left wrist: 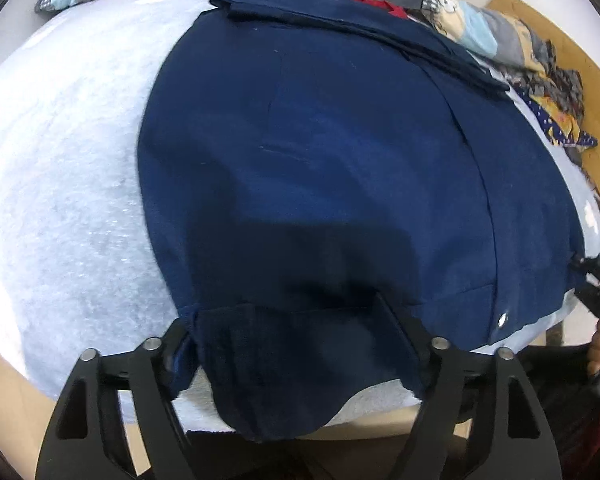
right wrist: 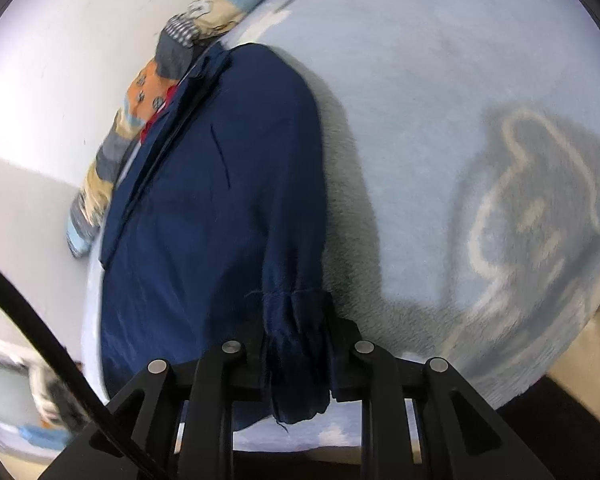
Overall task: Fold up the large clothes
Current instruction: 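Lift the jacket hem with both tools toward the red collar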
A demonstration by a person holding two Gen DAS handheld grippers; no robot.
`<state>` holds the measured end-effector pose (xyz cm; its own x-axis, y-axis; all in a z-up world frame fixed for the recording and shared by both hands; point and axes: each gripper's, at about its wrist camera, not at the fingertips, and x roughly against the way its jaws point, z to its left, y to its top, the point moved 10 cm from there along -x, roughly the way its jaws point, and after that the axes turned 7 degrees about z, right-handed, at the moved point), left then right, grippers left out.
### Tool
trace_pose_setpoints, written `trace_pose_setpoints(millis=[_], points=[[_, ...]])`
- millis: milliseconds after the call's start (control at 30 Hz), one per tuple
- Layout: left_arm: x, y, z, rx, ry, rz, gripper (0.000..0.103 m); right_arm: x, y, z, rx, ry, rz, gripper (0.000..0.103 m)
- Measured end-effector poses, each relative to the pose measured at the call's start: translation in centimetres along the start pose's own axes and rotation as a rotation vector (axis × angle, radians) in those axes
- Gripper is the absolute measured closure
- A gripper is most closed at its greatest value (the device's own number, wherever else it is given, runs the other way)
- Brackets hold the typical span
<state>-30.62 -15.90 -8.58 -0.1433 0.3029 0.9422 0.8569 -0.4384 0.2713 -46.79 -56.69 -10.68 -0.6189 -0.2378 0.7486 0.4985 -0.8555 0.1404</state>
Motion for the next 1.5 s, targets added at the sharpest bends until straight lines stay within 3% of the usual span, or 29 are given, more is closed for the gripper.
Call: trace_pose_setpoints(millis=[67,100,133,167,200,233,300,433,500,667,1100,1300,1500], points=[[0.1,-0.1,0.4,0.010,0.010,0.002,0.022,-0.3,0.3,0.3,0.015,-0.011,0.009,0.085],[0.3,-0.2,0.5,0.016,0.019,-0.003,0.031,-0.3,0.3,0.7,0.045,-0.034,0.006,0.086],[0.7,-0.2,1.2,0.024,0.065,-0.024,0.054,-0.3,0.2,1.2,0.081,-0.060,0.001,0.087],[1.1,0.0,1.4,0.030,0.087,-0.044,0.066,-0.1,0.0,1.9,0.113,-0.073,-0.011,0.088],[1.6,0.1,1.4,0.047,0.052,-0.058,0.076,0.2,0.0,2.3,0.113,-0.050,-0.023,0.088],[2.1,0.2,1.5,0.061,0.017,-0.070,0.080,0.6,0.0,2.6,0.111,-0.031,-0.031,0.089],[3.4,0.1,1.9,0.071,-0.009,-0.104,0.082,1.9,0.0,3.5,0.117,0.021,-0.057,0.089],[7.6,0.7,0.1,0.012,-0.035,-0.258,0.083,5.7,0.0,5.7,0.179,0.122,-0.143,0.090],[9.3,0.5,-0.1,-0.011,-0.032,-0.314,0.083,7.4,-0.1,6.7,0.230,0.131,-0.185,0.090],[10.5,-1.1,1.0,0.039,-0.049,-0.314,0.083,9.5,-1.3,7.2,0.270,0.171,-0.190,0.090],[17.4,-3.8,1.4,0.012,-0.050,-0.382,0.082,14.6,-5.6,8.4,0.323,0.263,-0.176,0.090],[20.1,-1.1,1.0,-0.022,0.000,-0.483,0.081,15.9,-4.4,10.9,0.365,0.280,-0.220,0.090],[22.9,2.9,0.6,-0.013,-0.005,-0.552,0.080,17.7,-2.1,13.9,0.399,0.294,-0.272,0.090]])
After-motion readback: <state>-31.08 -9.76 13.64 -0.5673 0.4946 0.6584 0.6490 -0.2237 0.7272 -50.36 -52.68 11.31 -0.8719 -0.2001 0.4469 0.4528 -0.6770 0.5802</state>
